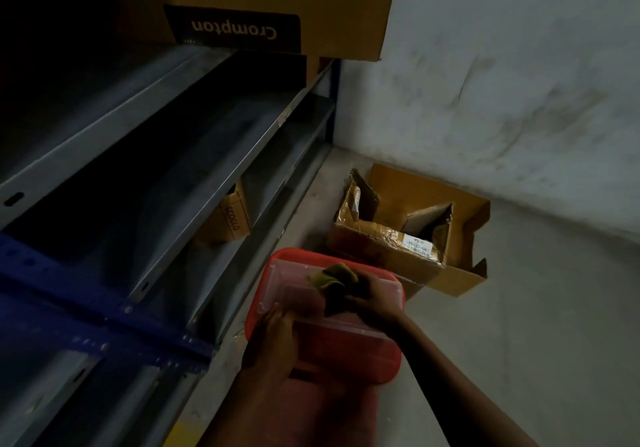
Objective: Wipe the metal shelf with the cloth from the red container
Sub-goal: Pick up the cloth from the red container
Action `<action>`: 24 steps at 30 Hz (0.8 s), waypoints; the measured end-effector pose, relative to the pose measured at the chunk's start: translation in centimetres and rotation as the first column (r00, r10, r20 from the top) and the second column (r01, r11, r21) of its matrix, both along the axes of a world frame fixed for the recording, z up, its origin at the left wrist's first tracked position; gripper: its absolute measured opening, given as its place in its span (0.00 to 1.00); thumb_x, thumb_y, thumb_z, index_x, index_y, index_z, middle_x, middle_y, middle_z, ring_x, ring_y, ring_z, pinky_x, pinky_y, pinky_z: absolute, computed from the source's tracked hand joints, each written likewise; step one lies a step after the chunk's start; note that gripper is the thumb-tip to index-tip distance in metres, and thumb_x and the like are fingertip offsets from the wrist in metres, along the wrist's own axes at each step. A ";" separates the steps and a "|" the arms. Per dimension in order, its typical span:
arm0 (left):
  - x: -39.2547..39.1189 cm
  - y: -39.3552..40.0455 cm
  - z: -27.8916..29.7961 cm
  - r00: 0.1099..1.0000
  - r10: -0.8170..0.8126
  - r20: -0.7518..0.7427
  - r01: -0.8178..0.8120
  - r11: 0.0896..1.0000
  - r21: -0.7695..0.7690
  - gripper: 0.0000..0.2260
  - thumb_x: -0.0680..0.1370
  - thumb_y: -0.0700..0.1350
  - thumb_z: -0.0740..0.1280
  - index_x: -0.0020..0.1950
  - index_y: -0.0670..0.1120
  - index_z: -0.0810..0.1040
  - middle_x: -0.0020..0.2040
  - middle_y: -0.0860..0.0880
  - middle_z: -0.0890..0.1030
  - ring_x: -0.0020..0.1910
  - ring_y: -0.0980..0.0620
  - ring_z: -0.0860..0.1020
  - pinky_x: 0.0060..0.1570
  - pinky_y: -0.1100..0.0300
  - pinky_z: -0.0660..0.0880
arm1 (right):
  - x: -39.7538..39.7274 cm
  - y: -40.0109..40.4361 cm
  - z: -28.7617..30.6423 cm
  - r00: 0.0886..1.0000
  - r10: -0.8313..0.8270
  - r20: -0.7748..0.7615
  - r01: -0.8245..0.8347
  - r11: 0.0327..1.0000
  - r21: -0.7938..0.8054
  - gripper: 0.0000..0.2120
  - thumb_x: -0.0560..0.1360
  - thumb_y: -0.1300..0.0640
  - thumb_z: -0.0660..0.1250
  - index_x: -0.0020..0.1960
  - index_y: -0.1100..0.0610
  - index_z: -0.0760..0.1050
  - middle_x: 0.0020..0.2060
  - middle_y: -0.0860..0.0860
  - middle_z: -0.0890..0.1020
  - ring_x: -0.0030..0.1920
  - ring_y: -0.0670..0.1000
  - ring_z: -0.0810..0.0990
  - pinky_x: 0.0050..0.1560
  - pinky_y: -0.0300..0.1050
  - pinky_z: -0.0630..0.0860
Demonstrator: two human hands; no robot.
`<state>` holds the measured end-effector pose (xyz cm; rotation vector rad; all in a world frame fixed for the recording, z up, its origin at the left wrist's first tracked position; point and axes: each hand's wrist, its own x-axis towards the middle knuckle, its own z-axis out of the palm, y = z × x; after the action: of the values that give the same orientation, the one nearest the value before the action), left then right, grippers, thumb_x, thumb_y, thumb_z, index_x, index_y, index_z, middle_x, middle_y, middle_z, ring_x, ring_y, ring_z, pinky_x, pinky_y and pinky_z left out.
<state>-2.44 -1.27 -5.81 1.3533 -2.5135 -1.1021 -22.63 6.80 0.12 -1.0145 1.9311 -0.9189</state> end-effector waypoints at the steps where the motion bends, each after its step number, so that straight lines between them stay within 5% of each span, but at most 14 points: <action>1: 0.1 0.3 0.8 0.999 0.044 -0.028 -0.042 0.996 0.075 0.19 0.80 0.48 0.57 0.72 0.52 0.66 0.69 0.51 0.71 0.68 0.47 0.69 0.67 0.47 0.68 | 0.1 0.3 0.7 0.998 -0.033 0.047 0.036 0.998 -0.049 0.22 0.73 0.68 0.69 0.63 0.52 0.72 0.51 0.44 0.78 0.52 0.39 0.79 0.49 0.32 0.76; 4: -0.3 0.8 2.9 0.919 0.331 -0.213 -0.306 0.941 0.143 0.16 0.78 0.55 0.63 0.63 0.50 0.73 0.59 0.48 0.77 0.56 0.47 0.77 0.52 0.51 0.76 | 0.5 1.5 2.6 0.941 -0.116 0.318 0.182 0.965 -0.189 0.24 0.70 0.72 0.67 0.63 0.55 0.73 0.53 0.55 0.79 0.54 0.49 0.81 0.52 0.49 0.81; 6: -0.9 1.1 5.7 0.767 0.569 -0.296 -0.425 0.797 0.428 0.14 0.74 0.53 0.70 0.56 0.51 0.73 0.57 0.46 0.77 0.52 0.49 0.77 0.46 0.56 0.75 | 0.7 2.4 3.5 0.763 -0.129 0.633 0.332 0.919 -0.214 0.27 0.65 0.72 0.64 0.63 0.59 0.73 0.54 0.62 0.78 0.51 0.59 0.81 0.47 0.56 0.81; 8: -1.1 1.5 8.4 0.638 0.716 -0.286 -0.272 0.556 0.785 0.15 0.74 0.47 0.69 0.59 0.49 0.71 0.60 0.42 0.76 0.52 0.48 0.78 0.40 0.53 0.78 | 1.5 2.9 4.3 0.578 -0.098 0.810 0.404 0.897 -0.180 0.27 0.64 0.72 0.63 0.63 0.61 0.72 0.56 0.66 0.74 0.47 0.61 0.79 0.42 0.52 0.80; 10: -0.7 2.3 12.1 0.531 0.801 -0.276 -0.028 0.342 0.939 0.11 0.78 0.44 0.63 0.59 0.45 0.72 0.55 0.39 0.79 0.46 0.46 0.83 0.37 0.49 0.81 | 3.1 3.0 5.8 0.531 -0.094 0.842 0.391 0.909 -0.145 0.26 0.67 0.74 0.63 0.63 0.62 0.70 0.55 0.67 0.75 0.45 0.61 0.80 0.38 0.49 0.81; 14: 0.9 2.8 17.7 0.436 0.815 -0.381 0.205 0.322 0.924 0.24 0.77 0.58 0.60 0.64 0.43 0.75 0.59 0.38 0.80 0.58 0.39 0.79 0.57 0.39 0.75 | 5.9 2.4 9.4 0.783 -0.009 0.622 0.225 0.937 -0.269 0.30 0.63 0.76 0.73 0.62 0.61 0.72 0.48 0.56 0.85 0.47 0.55 0.85 0.40 0.44 0.81; 16: 1.9 2.6 19.0 0.476 0.790 -0.386 0.139 0.366 0.920 0.17 0.75 0.49 0.65 0.60 0.42 0.77 0.57 0.39 0.81 0.55 0.40 0.80 0.49 0.42 0.79 | 6.8 1.9 11.1 0.874 -0.008 0.486 0.180 0.935 -0.307 0.30 0.62 0.75 0.76 0.60 0.60 0.72 0.47 0.54 0.85 0.48 0.51 0.84 0.42 0.38 0.80; 19: 2.8 2.2 19.3 0.510 0.799 -0.318 -0.122 0.434 0.893 0.12 0.76 0.40 0.67 0.60 0.42 0.77 0.54 0.39 0.82 0.52 0.40 0.81 0.47 0.42 0.79 | 8.2 1.3 12.6 0.987 0.025 0.156 0.028 0.944 -0.329 0.39 0.60 0.58 0.82 0.64 0.51 0.64 0.56 0.53 0.78 0.53 0.44 0.80 0.47 0.36 0.78; 21: 3.6 2.0 20.1 0.492 0.822 -0.288 -0.267 0.457 0.848 0.11 0.76 0.38 0.67 0.59 0.43 0.75 0.53 0.39 0.82 0.50 0.40 0.81 0.42 0.45 0.80 | 9.4 1.5 13.8 0.980 -0.010 -0.200 -0.062 0.934 -0.351 0.43 0.61 0.48 0.81 0.67 0.47 0.60 0.61 0.46 0.70 0.57 0.41 0.75 0.54 0.36 0.74; 24: 5.4 2.1 22.5 0.570 0.748 -0.340 -0.333 0.588 0.737 0.08 0.77 0.42 0.67 0.56 0.45 0.78 0.49 0.43 0.84 0.48 0.43 0.82 0.39 0.52 0.79 | 11.7 1.6 16.3 0.779 0.066 -0.623 -0.377 0.844 -0.382 0.32 0.69 0.41 0.72 0.69 0.44 0.64 0.66 0.38 0.64 0.70 0.38 0.59 0.70 0.39 0.57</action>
<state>2.93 0.78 16.71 1.4148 -1.0945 -1.8446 -10.91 8.43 16.41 -2.0017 2.0192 -1.0580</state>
